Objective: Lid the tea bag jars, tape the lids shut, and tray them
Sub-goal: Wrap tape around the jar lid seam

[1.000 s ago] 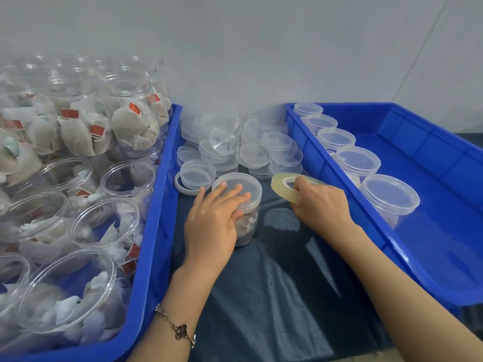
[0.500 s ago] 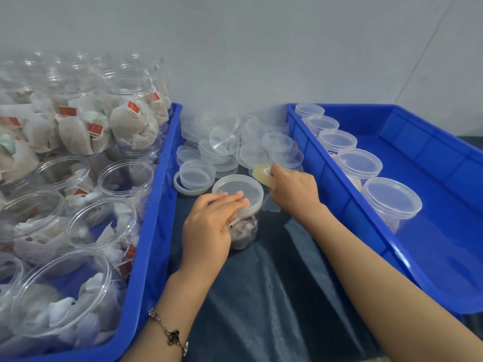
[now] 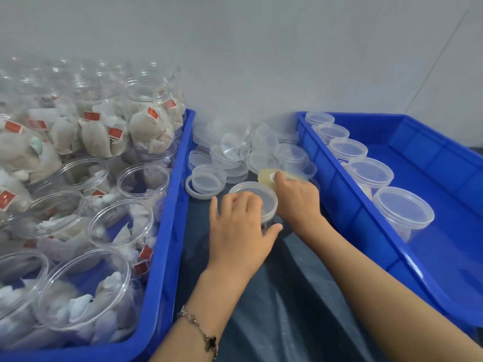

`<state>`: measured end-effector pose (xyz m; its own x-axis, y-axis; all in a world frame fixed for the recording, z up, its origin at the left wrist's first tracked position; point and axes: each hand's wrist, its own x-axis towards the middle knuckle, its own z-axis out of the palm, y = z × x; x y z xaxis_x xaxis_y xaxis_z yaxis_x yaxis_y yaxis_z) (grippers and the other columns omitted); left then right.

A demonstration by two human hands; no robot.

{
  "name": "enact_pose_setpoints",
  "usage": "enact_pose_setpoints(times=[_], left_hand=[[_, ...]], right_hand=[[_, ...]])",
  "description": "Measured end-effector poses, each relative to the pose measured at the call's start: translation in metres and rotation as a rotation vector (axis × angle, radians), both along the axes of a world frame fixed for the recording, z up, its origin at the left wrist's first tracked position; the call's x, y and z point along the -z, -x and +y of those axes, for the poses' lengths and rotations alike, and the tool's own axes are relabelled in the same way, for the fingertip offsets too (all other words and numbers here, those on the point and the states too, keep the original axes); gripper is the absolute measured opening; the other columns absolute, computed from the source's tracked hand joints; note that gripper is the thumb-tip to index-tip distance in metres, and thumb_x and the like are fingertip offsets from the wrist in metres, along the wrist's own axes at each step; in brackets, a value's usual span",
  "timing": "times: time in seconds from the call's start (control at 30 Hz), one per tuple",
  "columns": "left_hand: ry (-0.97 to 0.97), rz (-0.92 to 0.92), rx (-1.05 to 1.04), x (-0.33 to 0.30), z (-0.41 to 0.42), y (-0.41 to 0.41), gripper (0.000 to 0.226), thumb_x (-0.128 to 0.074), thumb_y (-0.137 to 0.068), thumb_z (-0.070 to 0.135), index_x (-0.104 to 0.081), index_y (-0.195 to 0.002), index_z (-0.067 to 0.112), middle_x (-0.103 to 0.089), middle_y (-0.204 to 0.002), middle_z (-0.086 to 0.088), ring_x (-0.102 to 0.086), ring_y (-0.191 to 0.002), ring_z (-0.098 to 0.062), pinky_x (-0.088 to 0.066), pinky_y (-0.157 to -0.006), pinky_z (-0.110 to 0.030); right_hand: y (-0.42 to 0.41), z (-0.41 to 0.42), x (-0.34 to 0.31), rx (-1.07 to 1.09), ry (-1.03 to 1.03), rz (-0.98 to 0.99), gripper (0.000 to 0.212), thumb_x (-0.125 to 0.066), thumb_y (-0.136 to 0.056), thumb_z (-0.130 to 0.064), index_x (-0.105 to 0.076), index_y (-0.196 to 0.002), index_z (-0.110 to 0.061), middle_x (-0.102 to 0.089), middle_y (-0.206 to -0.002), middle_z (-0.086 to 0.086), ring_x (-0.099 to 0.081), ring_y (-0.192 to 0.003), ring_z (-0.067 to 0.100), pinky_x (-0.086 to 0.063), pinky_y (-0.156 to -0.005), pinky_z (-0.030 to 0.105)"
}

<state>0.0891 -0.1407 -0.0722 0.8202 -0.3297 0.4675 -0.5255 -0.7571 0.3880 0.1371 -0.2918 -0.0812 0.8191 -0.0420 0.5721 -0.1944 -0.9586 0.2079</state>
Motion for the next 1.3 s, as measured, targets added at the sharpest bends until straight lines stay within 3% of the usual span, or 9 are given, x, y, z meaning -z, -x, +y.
enact_pose_setpoints(times=[0.13,0.23,0.37,0.5,0.67,0.8,0.9,1.1,1.3], left_hand=[[-0.156,-0.037,-0.105,-0.009,-0.017,-0.004,0.072,-0.066,-0.074,0.058,-0.050,-0.133,0.021,-0.052,-0.127,-0.013,-0.043,-0.123,-0.033,-0.028,-0.106,-0.051],[-0.190,-0.034,-0.078,-0.004,-0.017,-0.009,0.056,-0.051,-0.088,0.052,-0.044,-0.138,0.028,-0.046,-0.139,0.001,-0.037,-0.125,-0.025,-0.026,-0.100,-0.038],[-0.150,-0.041,-0.025,-0.003,0.001,-0.009,0.045,-0.070,-0.080,0.022,-0.061,-0.124,0.019,-0.060,-0.128,0.000,-0.055,-0.108,-0.026,-0.042,-0.087,-0.038],[-0.067,0.002,0.017,0.004,0.014,-0.012,0.052,-0.061,-0.083,0.005,-0.054,-0.132,0.023,-0.051,-0.139,0.004,-0.042,-0.131,-0.021,-0.026,-0.109,-0.032],[0.068,0.084,0.090,0.011,0.022,-0.015,0.053,-0.051,-0.088,0.000,-0.051,-0.134,0.028,-0.043,-0.143,0.012,-0.026,-0.140,-0.012,-0.006,-0.110,-0.018],[0.141,0.103,0.086,0.014,0.021,-0.012,0.049,-0.052,-0.090,0.002,-0.054,-0.131,0.028,-0.045,-0.141,0.013,-0.026,-0.139,-0.011,-0.012,-0.110,-0.021],[0.143,0.107,0.098,0.014,0.021,-0.014,0.046,-0.054,-0.090,0.004,-0.055,-0.130,0.027,-0.047,-0.140,0.012,-0.028,-0.138,-0.012,-0.011,-0.112,-0.021],[0.152,0.150,0.104,0.011,0.023,-0.013,0.050,-0.051,-0.091,0.000,-0.054,-0.130,0.031,-0.045,-0.140,0.018,-0.024,-0.138,-0.005,-0.013,-0.108,-0.017],[0.212,0.166,0.139,0.011,0.033,-0.008,0.049,-0.052,-0.090,-0.003,-0.055,-0.129,0.026,-0.043,-0.137,0.021,-0.025,-0.138,-0.005,-0.005,-0.113,-0.019]], right_hand=[[0.011,0.005,-0.011,0.121,0.162,0.004,0.036,-0.085,-0.039,-0.029,-0.051,-0.050,-0.020,-0.037,-0.030,-0.008,-0.035,-0.022,0.006,-0.009,-0.038,0.015],[0.019,0.000,-0.012,0.096,0.104,0.111,0.027,-0.076,-0.062,-0.030,-0.056,-0.073,-0.018,-0.046,-0.044,-0.007,-0.042,-0.033,0.010,-0.017,-0.038,0.018],[0.052,-0.004,-0.009,-0.053,-0.286,0.307,0.032,-0.051,-0.080,-0.031,-0.035,-0.104,-0.018,-0.046,-0.065,-0.005,-0.048,-0.056,0.027,-0.028,-0.050,0.029],[0.108,0.004,-0.015,-0.229,-0.552,0.491,0.041,-0.047,-0.076,-0.050,-0.024,-0.107,-0.034,-0.055,-0.064,-0.009,-0.057,-0.066,0.017,-0.033,-0.057,0.030],[0.132,-0.012,-0.042,-0.340,-1.329,0.829,0.055,-0.047,-0.071,-0.069,-0.035,-0.122,-0.052,-0.054,-0.049,-0.004,-0.050,-0.048,0.010,-0.040,-0.053,0.024],[0.133,-0.022,-0.045,-0.165,-1.738,0.925,0.050,-0.045,-0.078,-0.063,-0.058,-0.106,-0.023,-0.032,-0.042,0.004,-0.027,-0.038,0.015,-0.029,-0.043,0.024],[0.134,-0.018,-0.042,-0.037,-1.559,0.848,0.048,-0.047,-0.086,-0.054,-0.061,-0.073,-0.009,-0.030,-0.039,0.000,-0.024,-0.037,0.015,-0.029,-0.042,0.024],[0.127,-0.005,-0.041,0.207,-0.440,0.377,0.053,-0.031,-0.082,-0.066,-0.045,-0.064,-0.018,-0.049,-0.059,-0.004,-0.047,-0.060,0.022,-0.028,-0.047,0.030],[0.102,-0.007,-0.027,0.193,-0.258,0.162,0.047,-0.039,-0.085,-0.057,-0.033,-0.063,-0.017,-0.038,-0.052,-0.003,-0.035,-0.049,0.022,-0.010,-0.043,0.025]])
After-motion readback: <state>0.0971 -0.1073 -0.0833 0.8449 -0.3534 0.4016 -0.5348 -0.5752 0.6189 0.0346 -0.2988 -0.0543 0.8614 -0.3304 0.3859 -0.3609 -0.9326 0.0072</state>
